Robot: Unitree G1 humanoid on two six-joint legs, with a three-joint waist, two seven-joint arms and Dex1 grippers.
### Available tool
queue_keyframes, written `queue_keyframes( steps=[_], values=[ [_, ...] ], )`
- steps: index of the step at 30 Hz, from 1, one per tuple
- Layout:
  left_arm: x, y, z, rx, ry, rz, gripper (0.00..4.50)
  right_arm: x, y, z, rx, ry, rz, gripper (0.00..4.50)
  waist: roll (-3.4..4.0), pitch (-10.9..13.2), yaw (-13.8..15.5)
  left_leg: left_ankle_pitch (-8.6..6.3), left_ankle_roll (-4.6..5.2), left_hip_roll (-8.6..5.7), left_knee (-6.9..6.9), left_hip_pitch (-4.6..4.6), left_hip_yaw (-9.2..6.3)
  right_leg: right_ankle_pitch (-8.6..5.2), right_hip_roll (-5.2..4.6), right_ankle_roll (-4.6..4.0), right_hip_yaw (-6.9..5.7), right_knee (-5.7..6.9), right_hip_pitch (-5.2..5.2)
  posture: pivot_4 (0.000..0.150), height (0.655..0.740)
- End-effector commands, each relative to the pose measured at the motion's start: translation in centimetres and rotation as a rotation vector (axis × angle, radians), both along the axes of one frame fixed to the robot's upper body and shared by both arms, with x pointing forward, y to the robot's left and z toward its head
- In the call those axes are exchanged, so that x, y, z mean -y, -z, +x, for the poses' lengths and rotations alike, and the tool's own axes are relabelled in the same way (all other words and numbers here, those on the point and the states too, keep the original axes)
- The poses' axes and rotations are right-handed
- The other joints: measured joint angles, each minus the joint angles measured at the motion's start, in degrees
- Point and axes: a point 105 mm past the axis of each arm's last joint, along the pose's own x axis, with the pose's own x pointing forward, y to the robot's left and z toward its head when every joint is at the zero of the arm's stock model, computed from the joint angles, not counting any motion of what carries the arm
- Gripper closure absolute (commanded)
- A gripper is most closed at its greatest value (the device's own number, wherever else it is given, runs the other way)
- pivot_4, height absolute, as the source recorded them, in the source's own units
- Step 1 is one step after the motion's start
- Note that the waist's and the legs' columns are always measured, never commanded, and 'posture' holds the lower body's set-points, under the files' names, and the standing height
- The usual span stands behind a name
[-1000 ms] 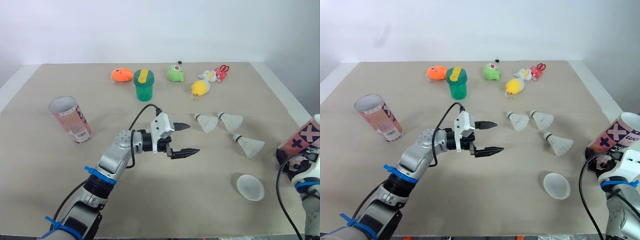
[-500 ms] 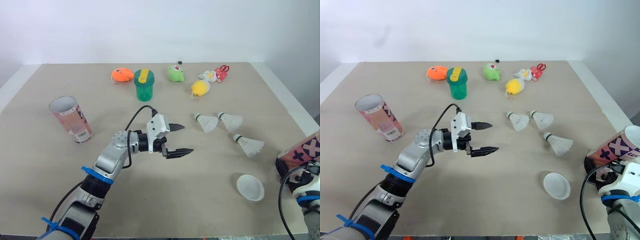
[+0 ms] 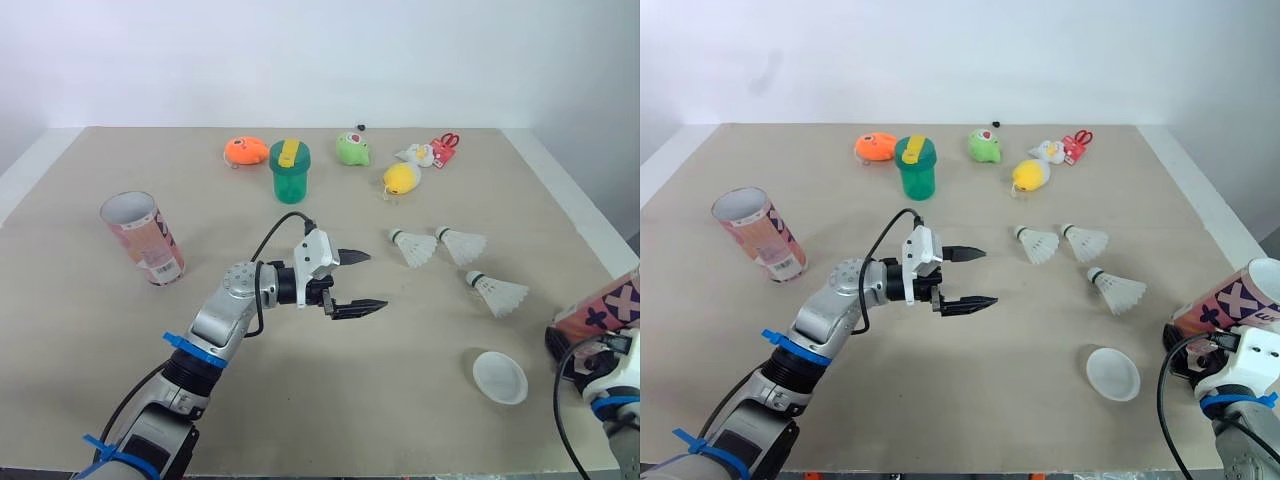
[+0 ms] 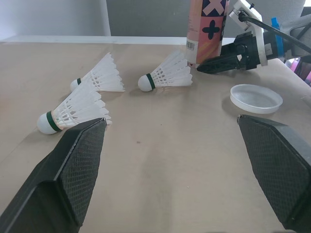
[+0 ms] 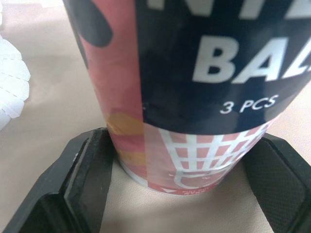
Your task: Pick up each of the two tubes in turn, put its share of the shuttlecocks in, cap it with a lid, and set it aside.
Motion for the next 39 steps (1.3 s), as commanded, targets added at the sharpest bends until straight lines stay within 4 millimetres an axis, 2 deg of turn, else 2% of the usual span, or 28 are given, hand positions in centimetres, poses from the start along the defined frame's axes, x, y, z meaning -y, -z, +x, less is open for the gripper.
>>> queue_keyframes(
  steps=[1,7,11,15,25,39],
  values=[
    [-0.1,-1.1,-0.1,0.042,-0.005,-0.033,0.0,-0.7,2.9,-1.6,-0.098,-0.012,0.078,0.28,-0.11,-0.07,0.21,0.0,0.0,0.02,-0.01,0.0,-0.02,-0.02,0.02,-0.03,-0.03,0.0,0.01,0.15,0.74],
    [-0.1,-0.8,-0.3,0.031,-0.005,-0.034,0.0,-1.7,4.8,-3.5,-0.195,-0.079,0.147,0.28,-0.64,-0.59,0.89,-0.02,0.02,0.09,-0.06,0.01,-0.1,-0.11,0.06,-0.16,-0.14,0.0,0.02,0.15,0.74],
    [0.0,-0.8,-0.3,0.028,-0.004,-0.035,0.0,-1.4,6.5,-4.9,-0.296,-0.051,0.167,0.28,-1.16,-0.93,0.95,-0.02,0.02,0.15,-0.07,0.05,-0.31,-0.23,0.08,-0.4,-0.42,-0.01,0.16,0.15,0.74],
    [0.1,-0.8,-0.3,0.025,-0.005,-0.039,0.0,-1.5,6.5,-5.0,-0.295,-0.056,0.178,0.28,-1.42,-1.09,1.04,-0.03,0.01,0.17,-0.07,0.22,-0.48,-0.39,0.05,-0.66,-0.61,-0.03,0.4,0.15,0.74],
    [0.1,-0.8,-0.3,0.025,-0.006,-0.039,0.0,-1.5,6.5,-5.0,-0.295,-0.056,0.178,0.28,-1.45,-1.11,1.04,-0.09,-0.03,0.18,-0.12,0.57,-0.57,-0.51,0.0,-0.73,-0.74,-0.11,0.86,0.15,0.74],
    [0.1,-0.8,-0.3,0.025,-0.006,-0.039,0.0,-1.5,6.5,-5.0,-0.295,-0.056,0.178,0.28,-1.49,-1.14,1.03,-0.2,-0.03,0.22,-0.18,0.58,-0.55,-0.51,0.0,-0.72,-0.74,-0.43,0.95,0.15,0.74]
  ],
)
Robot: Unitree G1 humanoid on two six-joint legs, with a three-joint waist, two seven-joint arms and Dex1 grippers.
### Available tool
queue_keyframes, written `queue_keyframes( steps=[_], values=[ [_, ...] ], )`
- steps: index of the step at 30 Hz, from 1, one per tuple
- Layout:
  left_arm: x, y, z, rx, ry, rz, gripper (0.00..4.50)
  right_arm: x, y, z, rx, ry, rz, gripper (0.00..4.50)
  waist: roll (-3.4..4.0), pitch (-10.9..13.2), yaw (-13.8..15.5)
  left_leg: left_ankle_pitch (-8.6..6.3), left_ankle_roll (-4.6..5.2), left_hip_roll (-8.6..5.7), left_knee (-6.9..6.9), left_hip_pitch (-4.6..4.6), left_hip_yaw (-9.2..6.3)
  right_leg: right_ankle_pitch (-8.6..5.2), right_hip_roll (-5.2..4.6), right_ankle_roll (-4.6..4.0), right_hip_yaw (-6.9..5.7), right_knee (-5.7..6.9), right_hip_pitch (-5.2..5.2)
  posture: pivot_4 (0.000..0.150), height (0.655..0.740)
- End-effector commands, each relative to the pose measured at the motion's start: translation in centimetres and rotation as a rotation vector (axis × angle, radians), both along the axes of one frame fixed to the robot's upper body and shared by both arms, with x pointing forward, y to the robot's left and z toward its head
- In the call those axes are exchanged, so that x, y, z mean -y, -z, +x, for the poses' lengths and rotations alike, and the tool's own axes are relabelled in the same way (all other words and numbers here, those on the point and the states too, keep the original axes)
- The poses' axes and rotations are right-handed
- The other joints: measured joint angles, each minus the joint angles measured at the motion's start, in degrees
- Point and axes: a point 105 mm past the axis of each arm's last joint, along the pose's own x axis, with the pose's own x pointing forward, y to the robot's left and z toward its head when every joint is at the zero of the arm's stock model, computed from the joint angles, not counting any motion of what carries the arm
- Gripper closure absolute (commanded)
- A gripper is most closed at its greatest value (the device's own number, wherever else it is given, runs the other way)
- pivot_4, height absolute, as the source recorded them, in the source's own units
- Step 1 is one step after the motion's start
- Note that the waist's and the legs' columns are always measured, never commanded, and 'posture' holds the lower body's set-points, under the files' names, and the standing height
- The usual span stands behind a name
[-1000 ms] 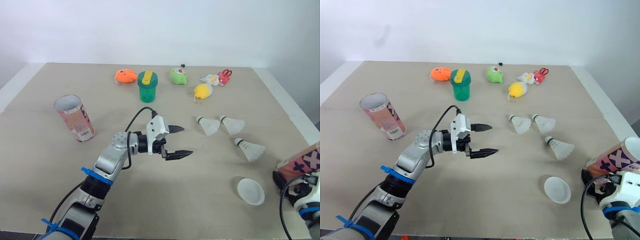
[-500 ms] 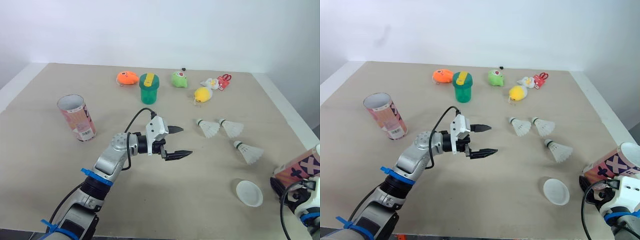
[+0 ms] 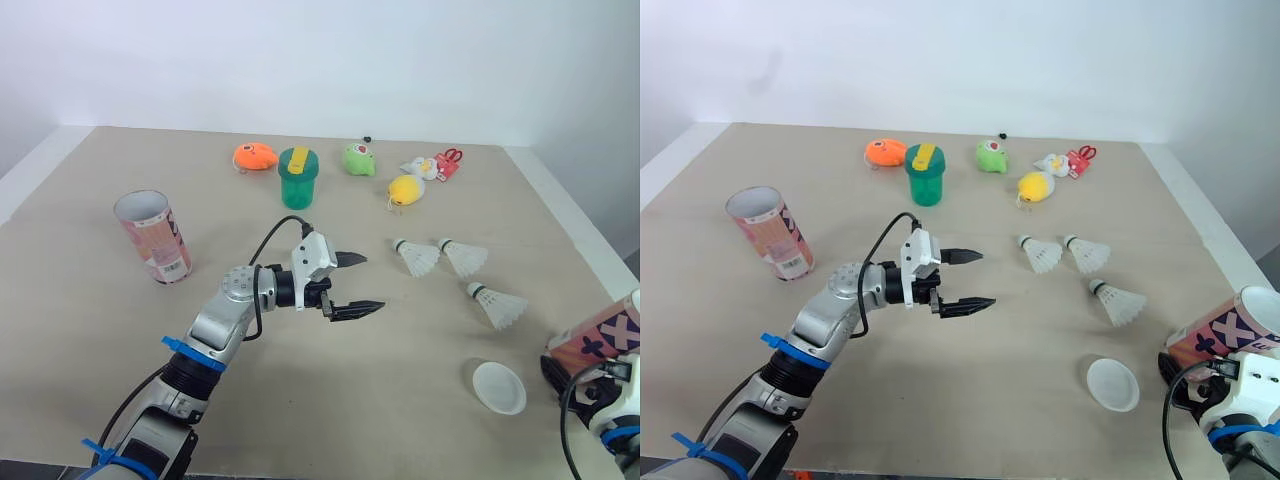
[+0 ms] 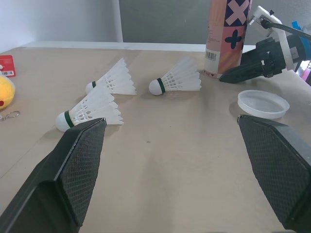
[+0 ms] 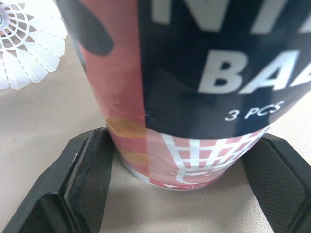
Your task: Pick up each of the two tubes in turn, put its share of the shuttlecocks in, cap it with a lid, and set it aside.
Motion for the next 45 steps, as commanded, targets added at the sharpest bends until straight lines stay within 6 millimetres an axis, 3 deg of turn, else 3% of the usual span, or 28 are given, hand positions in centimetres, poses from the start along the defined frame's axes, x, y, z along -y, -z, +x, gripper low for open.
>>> queue_keyframes(
  steps=[1,2,4,6,9,19,27,41,45],
  values=[
    [0.2,-1.3,-0.3,0.044,0.014,-0.031,0.0,-1.0,4.4,-2.2,-0.177,0.01,0.112,0.28,-0.01,-0.01,-0.01,-0.02,0.01,0.01,-0.01,0.0,0.0,0.01,0.0,0.01,0.0,-0.06,0.02,0.15,0.74],
    [0.2,-1.3,-0.3,0.044,0.014,-0.031,0.0,-1.0,4.4,-2.2,-0.177,0.01,0.112,0.28,-0.01,-0.01,-0.01,-0.04,0.02,0.02,-0.01,0.0,0.01,0.02,0.0,0.02,0.0,-0.12,0.04,0.15,0.74],
    [0.3,-1.3,-0.4,0.046,0.008,-0.039,0.0,1.1,0.4,1.9,0.078,0.096,0.028,0.28,-0.09,-0.01,-0.12,-0.09,0.05,0.04,-0.02,0.01,0.02,0.04,0.01,0.05,0.0,-0.23,0.08,0.15,0.74],
    [0.3,-1.3,-0.5,0.047,0.004,-0.042,0.0,2.3,-2.3,4.3,0.222,0.141,-0.019,0.28,0.33,0.23,-0.76,-0.12,0.01,0.2,0.01,0.02,0.17,0.45,0.01,0.06,0.12,-0.56,0.02,0.15,0.74],
    [0.3,-1.3,-0.5,0.045,0.001,-0.042,0.0,2.4,-2.6,4.9,0.246,0.137,-0.032,0.28,1.29,0.46,-0.63,-0.02,0.17,-0.23,0.05,-0.07,0.61,0.61,-0.2,0.68,0.83,-0.63,-0.08,0.15,0.74],
    [0.2,-1.1,-0.5,0.042,-0.004,-0.039,0.0,2.8,-3.9,5.5,0.301,0.147,-0.072,0.28,1.47,0.4,-0.13,-0.24,0.25,-0.29,-0.02,-0.24,0.78,0.46,-0.16,1.01,0.9,-0.61,-0.25,0.15,0.74],
    [0.2,-1.2,-0.5,0.047,-0.002,-0.039,0.0,3.6,-2.2,4.9,0.204,0.161,-0.073,0.28,1.57,0.4,-0.14,-0.23,0.25,-0.28,-0.01,-0.22,0.78,0.48,-0.13,0.97,0.9,-0.61,-0.24,0.15,0.74],
    [0.1,-1.1,-0.6,0.043,-0.002,-0.037,0.0,2.4,2.6,1.8,-0.081,0.109,0.04,0.28,1.28,0.28,-0.02,-0.23,0.25,-0.23,-0.01,-0.23,0.52,0.37,-0.09,0.84,0.63,-0.61,-0.12,0.15,0.74],
    [0.1,-1.1,-0.6,0.042,-0.005,-0.038,0.0,2.5,1.6,1.3,-0.019,0.108,0.036,0.28,1.09,0.21,0.15,-0.24,0.25,-0.2,-0.01,-0.23,0.37,0.32,-0.08,0.76,0.44,-0.61,-0.05,0.15,0.74]
  ],
)
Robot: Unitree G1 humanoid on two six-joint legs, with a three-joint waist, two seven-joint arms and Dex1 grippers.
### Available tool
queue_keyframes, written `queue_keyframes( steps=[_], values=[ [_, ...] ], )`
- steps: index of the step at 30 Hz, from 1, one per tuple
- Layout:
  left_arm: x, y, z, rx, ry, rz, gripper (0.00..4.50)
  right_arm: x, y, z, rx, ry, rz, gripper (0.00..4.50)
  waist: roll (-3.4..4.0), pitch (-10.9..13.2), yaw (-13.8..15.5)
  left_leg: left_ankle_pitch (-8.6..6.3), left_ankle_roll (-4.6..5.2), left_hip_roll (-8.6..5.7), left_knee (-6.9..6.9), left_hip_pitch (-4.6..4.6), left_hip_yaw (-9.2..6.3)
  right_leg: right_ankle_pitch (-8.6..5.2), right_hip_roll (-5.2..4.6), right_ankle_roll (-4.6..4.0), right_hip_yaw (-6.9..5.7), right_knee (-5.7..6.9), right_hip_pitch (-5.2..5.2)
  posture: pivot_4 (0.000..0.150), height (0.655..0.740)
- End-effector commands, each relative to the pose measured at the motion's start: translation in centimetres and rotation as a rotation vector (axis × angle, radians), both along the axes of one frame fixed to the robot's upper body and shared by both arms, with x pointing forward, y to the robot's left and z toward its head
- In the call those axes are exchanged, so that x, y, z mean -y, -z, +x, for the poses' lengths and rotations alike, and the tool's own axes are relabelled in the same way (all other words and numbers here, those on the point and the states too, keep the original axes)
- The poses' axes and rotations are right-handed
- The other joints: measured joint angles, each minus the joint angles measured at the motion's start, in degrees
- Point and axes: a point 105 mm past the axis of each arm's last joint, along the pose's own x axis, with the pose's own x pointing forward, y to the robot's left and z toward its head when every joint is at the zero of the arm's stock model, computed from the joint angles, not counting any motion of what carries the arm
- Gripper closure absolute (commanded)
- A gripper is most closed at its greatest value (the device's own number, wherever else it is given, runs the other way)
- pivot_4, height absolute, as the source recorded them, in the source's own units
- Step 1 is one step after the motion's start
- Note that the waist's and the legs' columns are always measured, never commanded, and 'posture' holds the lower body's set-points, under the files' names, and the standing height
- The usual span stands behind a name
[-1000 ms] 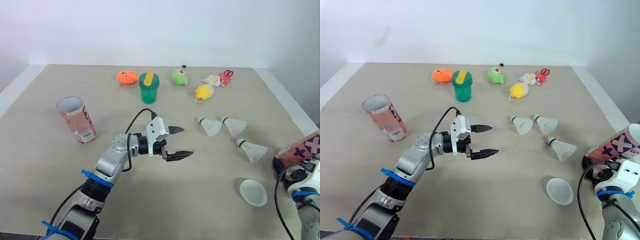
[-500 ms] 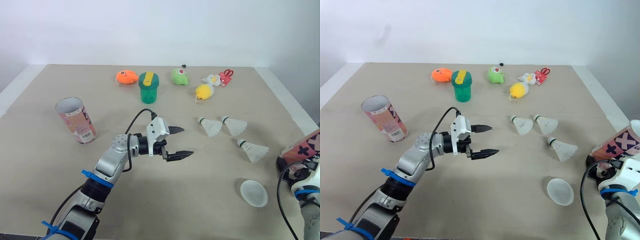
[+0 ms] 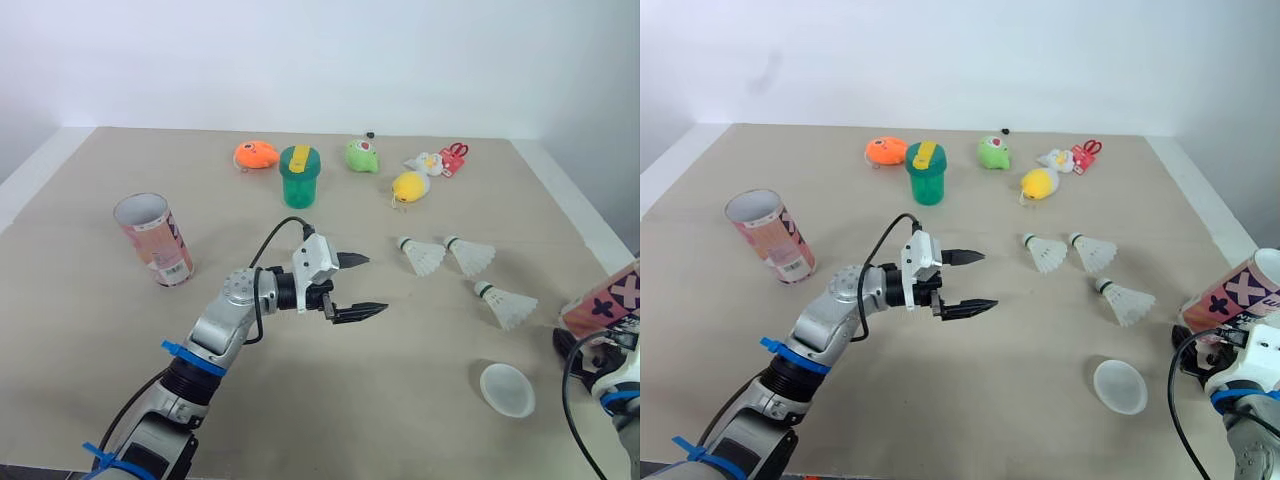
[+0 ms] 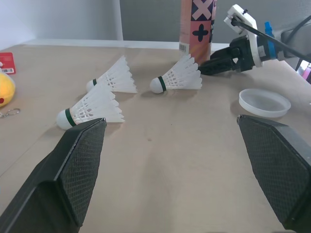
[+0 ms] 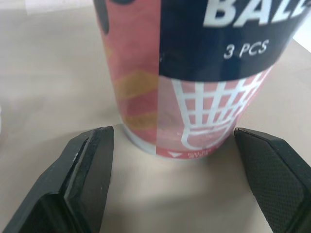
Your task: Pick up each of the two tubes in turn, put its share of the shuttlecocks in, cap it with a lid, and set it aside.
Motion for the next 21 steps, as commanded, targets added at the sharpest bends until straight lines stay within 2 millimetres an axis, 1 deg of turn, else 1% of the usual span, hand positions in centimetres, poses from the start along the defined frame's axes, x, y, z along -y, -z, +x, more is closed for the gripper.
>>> queue_keyframes(
  steps=[1,3,5,7,8,9,10,11,14,15,18,19,20,21],
  values=[
    [0.0,-1.0,-0.3,0.032,0.005,-0.027,0.0,-0.6,2.7,-2.2,-0.084,0.001,0.086,0.28,0.0,0.0,0.1,0.0,0.0,0.0,0.0,0.0,-0.02,-0.01,0.0,0.0,-0.03,0.0,0.01,0.15,0.74],
    [-0.1,-1.0,-0.3,0.031,0.003,-0.026,0.0,-0.7,2.7,-2.9,-0.079,-0.012,0.082,0.28,0.0,0.0,0.11,-0.01,-0.01,0.01,-0.01,-0.02,-0.06,-0.04,0.0,-0.03,-0.07,0.0,0.01,0.15,0.74],
    [-0.3,-0.8,-0.3,0.03,-0.002,-0.022,0.0,-0.9,1.3,-3.6,0.002,-0.03,0.084,0.28,0.0,0.0,0.16,-0.02,-0.02,0.0,-0.01,-0.04,-0.1,-0.07,-0.01,-0.04,-0.12,0.0,0.01,0.15,0.74],
    [-0.7,-0.8,-0.1,0.029,-0.017,-0.024,0.0,-1.8,-1.9,-3.8,0.176,-0.096,0.1,0.28,0.1,0.04,0.16,-0.03,-0.03,0.01,-0.02,-0.07,-0.18,-0.1,0.0,-0.06,-0.19,0.0,0.0,0.15,0.74],
    [-0.8,-0.8,-0.1,0.028,-0.023,-0.027,0.0,-2.6,-3.5,-3.9,0.253,-0.147,0.111,0.28,0.18,0.06,0.03,-0.03,-0.03,0.02,-0.04,-0.11,-0.2,-0.11,0.0,-0.08,-0.21,0.01,-0.04,0.15,0.74],
    [-1.0,-0.9,0.0,0.027,-0.03,-0.03,0.0,-3.5,-4.7,-4.1,0.294,-0.202,0.124,0.28,0.22,0.09,0.0,-0.04,-0.03,0.05,-0.05,-0.11,-0.17,-0.1,0.02,-0.08,-0.18,0.01,-0.06,0.15,0.74],
    [-1.5,-0.8,0.1,0.024,-0.046,-0.032,0.0,-5.3,-6.1,-3.9,0.313,-0.296,0.115,0.28,0.64,0.12,-0.18,-0.04,-0.03,0.04,-0.04,-0.11,-0.15,-0.1,0.01,-0.08,-0.17,0.02,-0.08,0.15,0.74],
    [-2.0,-0.8,0.3,0.025,-0.066,-0.032,0.0,-7.1,-7.3,-3.7,0.321,-0.385,0.109,0.28,0.83,0.12,-0.41,-0.04,-0.03,0.03,-0.04,-0.12,-0.07,-0.06,-0.01,-0.01,-0.03,0.04,-0.16,0.15,0.74],
    [-4.1,-0.7,1.1,0.029,-0.164,-0.053,0.0,-12.1,-11.0,-2.5,0.369,-0.612,0.082,0.28,1.09,0.28,-1.42,-0.04,-0.01,0.05,-0.04,0.07,0.12,0.01,0.0,0.02,0.4,0.08,-0.18,0.15,0.74],
    [-5.0,-0.7,1.3,0.03,-0.208,-0.063,0.0,-14.0,-12.1,-2.1,0.379,-0.699,0.068,0.28,1.04,0.31,-1.49,-0.04,-0.01,0.08,-0.04,0.21,0.24,0.03,0.0,-0.1,0.52,0.09,-0.17,0.15,0.74],
    [-7.6,-0.4,1.5,0.036,-0.325,-0.077,0.0,-18.8,-13.7,-1.4,0.375,-0.93,0.03,0.28,0.73,0.48,-1.42,0.06,0.1,0.08,-0.02,0.34,0.19,0.18,0.12,-0.24,0.45,0.1,-0.05,0.15,0.74],
    [-8.2,-0.3,1.5,0.036,-0.354,-0.082,0.0,-19.8,-13.9,-1.2,0.369,-0.98,0.018,0.28,0.61,0.51,-1.39,0.08,0.09,0.1,-0.02,0.33,0.2,0.19,0.13,-0.25,0.41,0.1,-0.06,0.15,0.74],
    [-8.6,-0.3,1.5,0.035,-0.372,-0.087,0.0,-20.4,-14.0,-1.1,0.365,-1.008,0.01,0.28,0.53,0.56,-1.3,0.1,0.07,0.13,-0.02,0.32,0.19,0.19,0.14,-0.27,0.37,0.1,-0.06,0.15,0.74],
    [-10.1,0.2,1.4,0.035,-0.472,-0.098,0.0,-22.2,-14.0,-0.3,0.362,-1.114,-0.019,0.28,0.47,0.58,-0.92,0.1,0.07,0.14,-0.02,0.26,0.19,0.19,0.09,-0.27,0.39,0.09,-0.09,0.15,0.74]
  ],
)
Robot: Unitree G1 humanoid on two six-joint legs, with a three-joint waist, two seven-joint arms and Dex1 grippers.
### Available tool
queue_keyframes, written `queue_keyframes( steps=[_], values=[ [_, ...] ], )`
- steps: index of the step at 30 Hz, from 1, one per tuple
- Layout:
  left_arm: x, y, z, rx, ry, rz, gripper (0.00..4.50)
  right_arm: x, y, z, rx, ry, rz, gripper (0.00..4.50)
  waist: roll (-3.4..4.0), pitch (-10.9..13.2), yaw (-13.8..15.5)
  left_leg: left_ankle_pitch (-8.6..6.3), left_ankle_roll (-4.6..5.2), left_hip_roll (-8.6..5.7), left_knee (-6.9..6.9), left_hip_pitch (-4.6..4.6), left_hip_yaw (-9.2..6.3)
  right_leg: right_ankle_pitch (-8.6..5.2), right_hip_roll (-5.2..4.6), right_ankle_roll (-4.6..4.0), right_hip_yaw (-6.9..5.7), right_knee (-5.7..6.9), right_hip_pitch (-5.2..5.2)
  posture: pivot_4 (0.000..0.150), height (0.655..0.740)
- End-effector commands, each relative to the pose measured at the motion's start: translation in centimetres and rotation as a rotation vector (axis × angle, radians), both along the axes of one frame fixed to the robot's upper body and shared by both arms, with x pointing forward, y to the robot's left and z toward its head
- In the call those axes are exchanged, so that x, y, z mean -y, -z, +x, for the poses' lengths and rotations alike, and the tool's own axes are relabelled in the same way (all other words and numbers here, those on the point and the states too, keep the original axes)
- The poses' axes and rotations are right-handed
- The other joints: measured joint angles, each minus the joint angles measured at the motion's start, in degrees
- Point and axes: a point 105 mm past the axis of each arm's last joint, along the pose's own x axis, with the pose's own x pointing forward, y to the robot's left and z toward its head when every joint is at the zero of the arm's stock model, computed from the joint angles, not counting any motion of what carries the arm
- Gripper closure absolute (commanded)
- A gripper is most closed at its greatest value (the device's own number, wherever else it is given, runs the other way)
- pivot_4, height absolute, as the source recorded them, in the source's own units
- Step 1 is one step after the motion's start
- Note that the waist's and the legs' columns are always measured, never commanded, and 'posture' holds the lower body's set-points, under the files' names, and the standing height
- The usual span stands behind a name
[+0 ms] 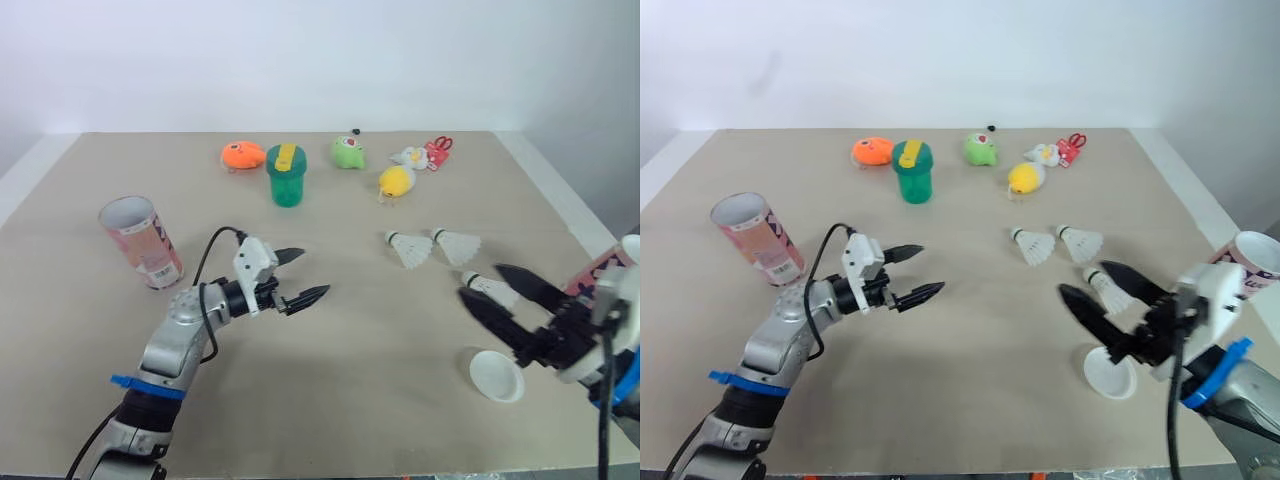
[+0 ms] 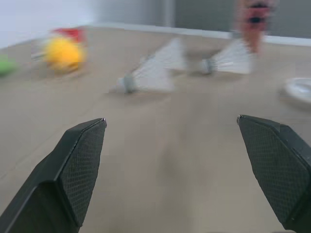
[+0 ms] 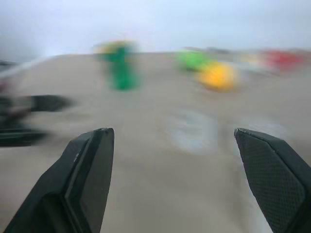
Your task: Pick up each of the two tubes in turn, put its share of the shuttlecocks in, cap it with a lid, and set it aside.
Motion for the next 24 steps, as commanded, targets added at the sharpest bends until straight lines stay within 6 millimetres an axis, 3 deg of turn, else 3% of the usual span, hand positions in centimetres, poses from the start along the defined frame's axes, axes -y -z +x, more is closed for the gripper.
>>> queue_keyframes(
  steps=[1,3,5,8,10,14,18,21,24],
  values=[
    [-3.2,-1.2,-0.3,0.083,-0.199,-0.039,0.0,-4.0,-0.4,1.2,0.04,-0.208,-0.087,0.28,-0.12,0.04,1.07,0.01,-0.01,-0.02,0.0,-0.05,-0.03,-0.03,-0.02,0.04,-0.03,0.0,0.0,0.15,0.74],
    [-5.6,0.3,-2.2,0.075,-0.352,-0.033,0.0,-6.6,-0.3,2.6,0.078,-0.348,-0.143,0.28,-0.19,0.06,-0.14,-0.13,-0.24,0.02,0.06,-0.11,0.26,-0.01,-0.17,0.09,0.19,-0.09,-0.22,0.15,0.74],
    [-6.3,1.2,-3.9,0.051,-0.424,-0.035,0.0,-7.5,-0.1,3.6,0.095,-0.392,-0.141,0.28,-0.45,0.03,-0.33,-0.3,-0.31,0.07,0.03,-0.11,0.48,0.05,-0.21,0.47,0.47,-0.13,-0.31,0.15,0.74],
    [-7.8,1.8,-5.7,0.034,-0.556,-0.05,0.0,-8.9,1.0,4.5,0.102,-0.47,-0.167,0.28,-0.55,0.04,1.59,-0.42,-0.23,-0.13,0.14,-0.64,0.18,-0.09,-0.26,0.31,0.22,-0.03,-0.56,0.15,0.74],
    [-8.7,1.9,-6.5,0.035,-0.644,-0.059,0.0,-9.7,1.3,4.7,0.112,-0.516,-0.176,0.28,-0.56,0.03,2.21,-0.42,-0.23,-0.13,0.25,-1.06,0.04,-0.05,-0.27,0.27,0.1,-0.03,-0.84,0.15,0.74],
    [-11.9,2.0,-7.7,0.043,-0.918,-0.091,0.0,-10.8,1.5,5.1,0.128,-0.593,-0.183,0.28,-0.56,0.03,2.21,-0.43,-0.24,-0.16,0.27,-1.03,0.03,0.02,-0.33,0.36,0.21,-0.04,-0.84,0.15,0.74],
    [-15.7,3.2,-7.2,-0.018,-1.163,-0.122,0.0,-11.6,1.7,5.6,0.129,-0.63,-0.182,0.28,-0.58,0.04,2.25,-0.35,-0.16,-0.05,0.35,-0.92,0.13,0.02,-0.12,0.43,0.09,-0.04,-0.78,0.15,0.74],
    [-16.9,3.3,-6.0,-0.019,-1.215,-0.102,0.0,-12.1,1.6,5.9,0.133,-0.638,-0.169,0.28,-0.58,0.04,2.25,-0.19,0.03,-0.01,0.34,-0.88,0.09,0.14,0.04,0.19,-0.01,0.01,-0.79,0.15,0.74],
    [-17.9,3.4,-3.6,-0.031,-1.209,-0.068,0.0,-12.5,1.6,6.2,0.133,-0.639,-0.158,0.28,-0.58,0.04,2.27,0.02,-0.06,0.05,0.33,-0.84,0.03,0.27,0.19,-0.01,-0.01,0.07,-0.81,0.15,0.74]
  ],
)
